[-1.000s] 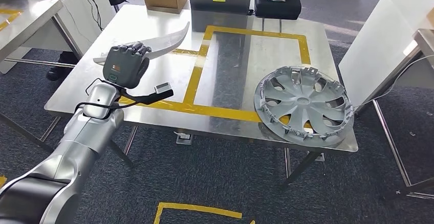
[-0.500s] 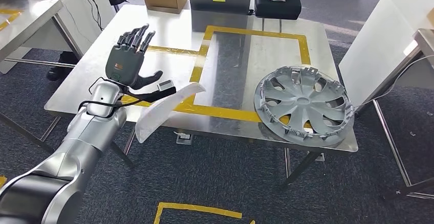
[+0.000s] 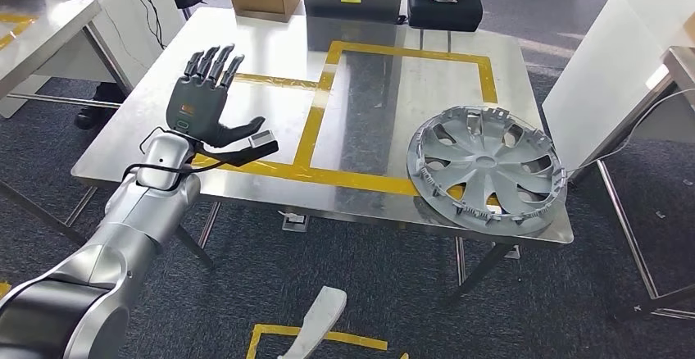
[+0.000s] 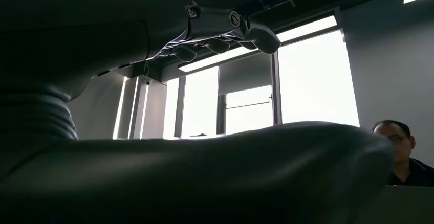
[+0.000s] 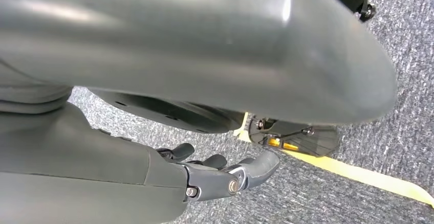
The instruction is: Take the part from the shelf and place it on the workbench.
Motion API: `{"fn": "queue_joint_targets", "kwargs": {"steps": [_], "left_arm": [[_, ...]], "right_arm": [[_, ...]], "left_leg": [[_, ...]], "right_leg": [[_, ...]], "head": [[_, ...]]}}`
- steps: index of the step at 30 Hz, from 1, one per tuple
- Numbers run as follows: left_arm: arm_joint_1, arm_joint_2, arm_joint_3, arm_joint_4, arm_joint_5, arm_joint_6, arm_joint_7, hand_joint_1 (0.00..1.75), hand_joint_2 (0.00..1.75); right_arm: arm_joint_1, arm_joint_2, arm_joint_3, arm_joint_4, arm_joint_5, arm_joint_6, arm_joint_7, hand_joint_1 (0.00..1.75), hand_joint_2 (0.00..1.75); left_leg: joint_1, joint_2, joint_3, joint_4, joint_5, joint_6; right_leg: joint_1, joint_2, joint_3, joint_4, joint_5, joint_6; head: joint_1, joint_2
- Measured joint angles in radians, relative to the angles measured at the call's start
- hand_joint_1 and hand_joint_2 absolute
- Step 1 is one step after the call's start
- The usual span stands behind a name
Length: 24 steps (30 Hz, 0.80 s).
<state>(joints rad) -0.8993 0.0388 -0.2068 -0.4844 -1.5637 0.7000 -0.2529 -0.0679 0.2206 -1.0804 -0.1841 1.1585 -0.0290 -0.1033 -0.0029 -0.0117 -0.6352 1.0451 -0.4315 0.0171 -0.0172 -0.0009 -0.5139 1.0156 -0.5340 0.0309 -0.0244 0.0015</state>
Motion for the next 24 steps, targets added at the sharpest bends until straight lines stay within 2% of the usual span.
{"fn": "queue_joint_targets", "kwargs": {"steps": [7,10,12,14,17,20,24], "left_arm": [[-0.001,0.0,-0.001,0.012,0.002,0.0,-0.007,0.0,0.0],[0.007,-0.01,0.01,0.001,0.06,0.0,-0.051,0.0,0.0],[0.03,-0.039,0.056,-0.028,0.12,0.001,-0.134,0.0,0.0],[0.07,-0.087,0.134,-0.055,0.118,0.001,-0.222,0.0,0.0],[0.148,-0.156,0.214,-0.083,0.102,0.002,-0.298,0.0,0.0],[0.194,-0.206,0.256,-0.097,0.1,0.002,-0.316,0.0,0.0],[0.202,-0.248,0.273,-0.093,0.076,0.002,-0.3,0.0,0.0]], "right_arm": [[0.0,0.005,-0.003,0.0,-0.004,0.0,0.0,0.0,0.0],[0.0,0.008,-0.006,0.0,-0.004,0.0,-0.003,0.0,0.0],[0.0,0.01,-0.007,0.0,-0.002,0.0,0.0,0.0,0.0],[-0.002,0.014,-0.007,0.001,0.003,0.0,0.002,0.0,0.0],[-0.003,0.018,-0.007,0.001,0.003,-0.001,-0.005,0.0,0.0],[-0.003,0.019,-0.01,0.001,-0.002,-0.002,-0.016,0.0,0.0],[-0.004,0.017,-0.017,0.001,-0.014,-0.001,-0.06,0.0,0.0]], "left_leg": [[0.0,0.0,0.0,0.0,0.0,0.0],[0.0,0.0,0.0,0.0,0.0,0.0],[0.0,-0.001,0.0,0.0,0.0,0.0],[-0.001,-0.002,0.0,0.0,0.0,0.0],[-0.001,-0.001,0.0,0.0,-0.001,0.001],[-0.001,-0.001,0.0,0.0,-0.001,0.001],[-0.001,-0.002,0.0,0.0,-0.001,0.001]], "right_leg": [[0.0,0.0,0.0,0.0,0.0,0.0],[0.0,0.0,0.0,0.0,0.0,0.0],[0.0,0.0,0.0,0.0,0.0,0.0],[-0.001,-0.001,0.001,0.0,0.0,0.0],[-0.001,-0.001,0.001,-0.001,-0.001,0.0],[-0.001,-0.001,0.0,-0.001,0.0,0.0],[-0.001,-0.002,0.001,-0.001,0.0,0.0]], "head": [[0.0,0.0],[0.0,0.0],[0.0,0.0],[0.0,0.0],[0.0,0.0],[0.0,0.0],[0.0,0.0]]}}
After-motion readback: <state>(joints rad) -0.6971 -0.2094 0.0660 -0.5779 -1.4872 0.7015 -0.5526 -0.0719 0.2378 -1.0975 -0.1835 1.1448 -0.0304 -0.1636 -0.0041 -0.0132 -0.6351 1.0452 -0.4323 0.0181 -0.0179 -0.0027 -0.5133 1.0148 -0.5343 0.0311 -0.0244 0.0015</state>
